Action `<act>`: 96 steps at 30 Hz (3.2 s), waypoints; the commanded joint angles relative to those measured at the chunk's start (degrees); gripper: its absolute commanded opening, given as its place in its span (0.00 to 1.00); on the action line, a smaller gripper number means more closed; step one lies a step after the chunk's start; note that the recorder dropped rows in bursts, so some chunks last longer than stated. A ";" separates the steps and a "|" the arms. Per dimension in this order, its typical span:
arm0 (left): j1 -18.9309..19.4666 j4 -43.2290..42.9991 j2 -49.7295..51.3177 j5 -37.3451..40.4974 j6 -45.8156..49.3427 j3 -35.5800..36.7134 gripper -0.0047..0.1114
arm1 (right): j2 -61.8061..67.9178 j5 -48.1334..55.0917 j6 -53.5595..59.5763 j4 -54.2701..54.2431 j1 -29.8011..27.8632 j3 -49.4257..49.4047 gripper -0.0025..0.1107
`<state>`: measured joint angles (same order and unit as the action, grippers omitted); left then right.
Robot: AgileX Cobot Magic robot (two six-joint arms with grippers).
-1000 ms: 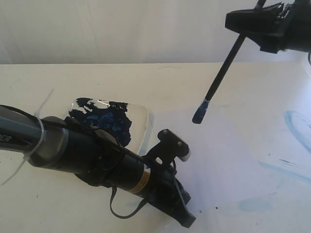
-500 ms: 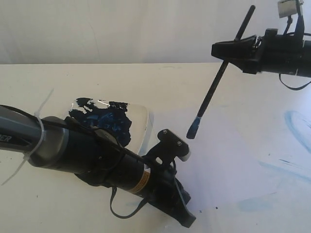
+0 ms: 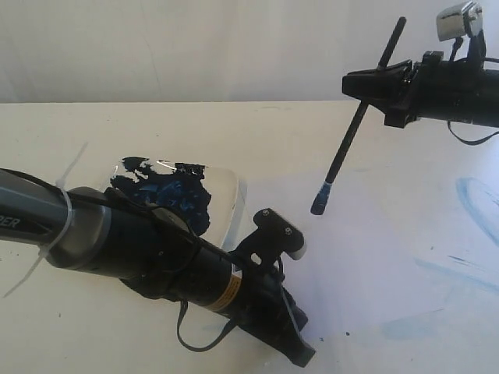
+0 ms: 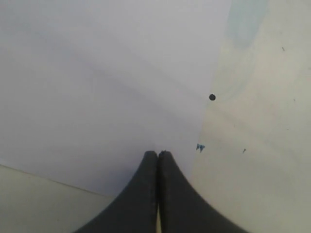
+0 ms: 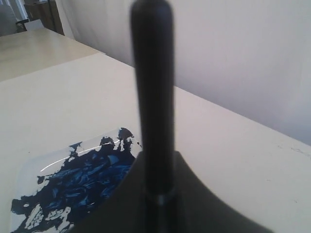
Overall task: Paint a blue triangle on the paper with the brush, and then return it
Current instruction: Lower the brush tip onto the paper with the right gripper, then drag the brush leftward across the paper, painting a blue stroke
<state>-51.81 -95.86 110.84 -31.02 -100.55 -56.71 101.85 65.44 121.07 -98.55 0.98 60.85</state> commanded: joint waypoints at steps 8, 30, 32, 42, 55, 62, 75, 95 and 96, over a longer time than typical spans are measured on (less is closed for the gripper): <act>-0.29 -1.05 0.58 -0.46 -0.10 0.11 0.04 | 0.00 -2.93 1.04 -1.39 3.38 0.34 0.02; -0.29 -1.52 0.58 -0.33 -0.10 0.11 0.04 | 1.05 -6.45 1.04 -1.39 4.28 0.38 0.02; -0.29 -1.52 0.58 -0.33 -0.10 0.11 0.04 | 1.05 -6.44 1.04 -1.39 4.28 0.38 0.02; -0.29 -1.52 0.58 -0.33 -0.10 0.11 0.04 | 1.05 -8.11 1.04 -1.39 4.06 0.38 0.02; -0.29 -1.52 0.58 -0.33 -0.10 0.11 0.04 | -0.17 -8.83 1.04 -1.39 2.36 0.38 0.02; -0.29 -1.52 0.58 -0.33 -0.10 0.11 0.04 | -0.19 -9.25 1.04 -1.39 1.19 0.38 0.02; -0.29 -1.52 0.58 -0.22 -0.10 0.11 0.04 | -0.40 -9.25 -0.26 1.18 -2.91 0.38 0.02; -0.29 -1.52 0.58 0.20 0.02 0.11 0.04 | -3.96 1.33 -3.25 1.05 -5.56 0.38 0.02; -0.29 -1.52 0.58 0.20 0.02 0.11 0.04 | -3.96 3.34 -4.48 1.05 -5.56 0.38 0.02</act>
<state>-51.81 -95.86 110.87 -31.79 -100.55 -56.71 98.58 62.52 119.14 -97.15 -4.08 60.95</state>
